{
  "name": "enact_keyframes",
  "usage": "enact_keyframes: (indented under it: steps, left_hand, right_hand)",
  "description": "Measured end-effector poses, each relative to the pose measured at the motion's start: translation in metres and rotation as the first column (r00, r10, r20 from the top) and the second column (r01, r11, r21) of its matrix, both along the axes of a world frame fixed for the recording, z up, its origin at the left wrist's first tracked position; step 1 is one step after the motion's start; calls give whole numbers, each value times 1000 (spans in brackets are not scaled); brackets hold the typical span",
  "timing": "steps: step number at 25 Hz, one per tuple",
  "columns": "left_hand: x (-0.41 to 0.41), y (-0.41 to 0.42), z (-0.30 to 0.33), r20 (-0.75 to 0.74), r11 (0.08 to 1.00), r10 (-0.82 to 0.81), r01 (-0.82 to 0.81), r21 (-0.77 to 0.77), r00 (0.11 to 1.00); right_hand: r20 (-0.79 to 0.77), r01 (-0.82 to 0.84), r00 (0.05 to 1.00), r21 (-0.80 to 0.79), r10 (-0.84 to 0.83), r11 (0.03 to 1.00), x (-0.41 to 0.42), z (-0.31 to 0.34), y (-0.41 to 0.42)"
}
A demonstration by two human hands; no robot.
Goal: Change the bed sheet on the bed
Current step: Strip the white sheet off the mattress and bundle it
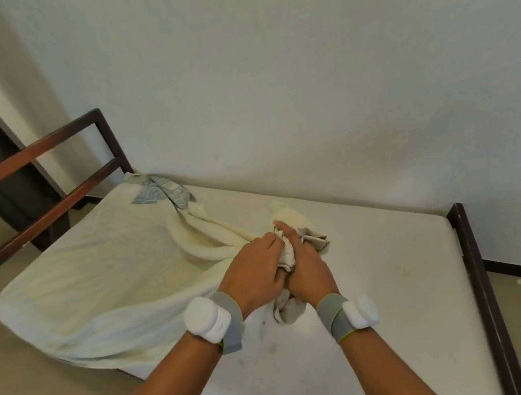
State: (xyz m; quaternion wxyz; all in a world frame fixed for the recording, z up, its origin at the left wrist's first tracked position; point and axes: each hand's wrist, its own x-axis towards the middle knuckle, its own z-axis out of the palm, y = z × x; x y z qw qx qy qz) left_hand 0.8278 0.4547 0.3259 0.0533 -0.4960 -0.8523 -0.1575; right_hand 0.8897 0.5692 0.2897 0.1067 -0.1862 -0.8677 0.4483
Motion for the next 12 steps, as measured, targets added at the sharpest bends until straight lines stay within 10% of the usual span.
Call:
enact_keyframes:
  steps: [6, 12]
  left_hand:
    - [-111, -103, -3, 585, 944, -156, -55, 326, 796]
    - [-224, -142, -17, 175, 958, -96, 138, -251, 980]
  right_hand:
    - [-186, 111, 975, -81, -124, 991, -59, 13, -71]
    - [-400, 27, 916, 136, 30, 990, -75, 55, -111]
